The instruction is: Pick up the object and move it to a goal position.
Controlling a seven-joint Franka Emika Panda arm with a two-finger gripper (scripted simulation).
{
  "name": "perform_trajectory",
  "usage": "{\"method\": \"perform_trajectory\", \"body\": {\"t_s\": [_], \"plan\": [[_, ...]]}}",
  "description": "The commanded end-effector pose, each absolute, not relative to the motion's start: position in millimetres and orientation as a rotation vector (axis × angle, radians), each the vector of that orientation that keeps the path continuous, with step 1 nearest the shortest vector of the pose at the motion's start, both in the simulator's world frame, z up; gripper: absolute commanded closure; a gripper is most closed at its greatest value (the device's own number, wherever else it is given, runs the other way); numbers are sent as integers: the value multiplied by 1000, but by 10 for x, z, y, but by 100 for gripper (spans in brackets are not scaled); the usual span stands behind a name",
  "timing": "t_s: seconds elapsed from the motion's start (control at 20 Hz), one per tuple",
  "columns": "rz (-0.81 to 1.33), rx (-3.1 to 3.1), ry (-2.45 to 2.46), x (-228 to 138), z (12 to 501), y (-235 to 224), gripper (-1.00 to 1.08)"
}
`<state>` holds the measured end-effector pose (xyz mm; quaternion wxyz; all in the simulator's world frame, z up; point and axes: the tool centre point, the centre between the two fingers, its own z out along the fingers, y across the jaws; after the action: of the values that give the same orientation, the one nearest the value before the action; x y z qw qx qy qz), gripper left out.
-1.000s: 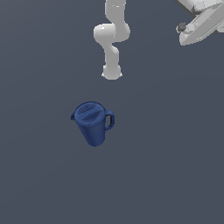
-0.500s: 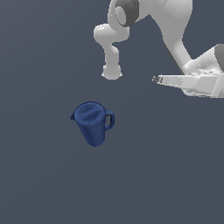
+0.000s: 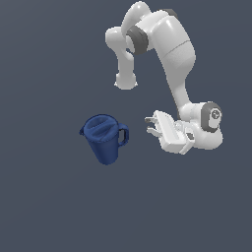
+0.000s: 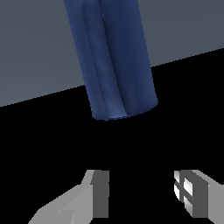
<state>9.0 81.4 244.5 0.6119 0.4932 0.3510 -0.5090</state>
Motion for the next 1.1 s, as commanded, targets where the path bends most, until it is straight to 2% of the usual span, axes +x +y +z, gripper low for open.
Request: {"method": "perform_trajectory", "body": {"t_s": [0.0, 0.35, 1.05], "plan": [[-1237, 1113, 824, 88, 2219, 667, -20], [-1330, 1078, 846, 59, 1879, 436, -20], [-1356, 1078, 834, 39, 1837, 353, -20]]}}
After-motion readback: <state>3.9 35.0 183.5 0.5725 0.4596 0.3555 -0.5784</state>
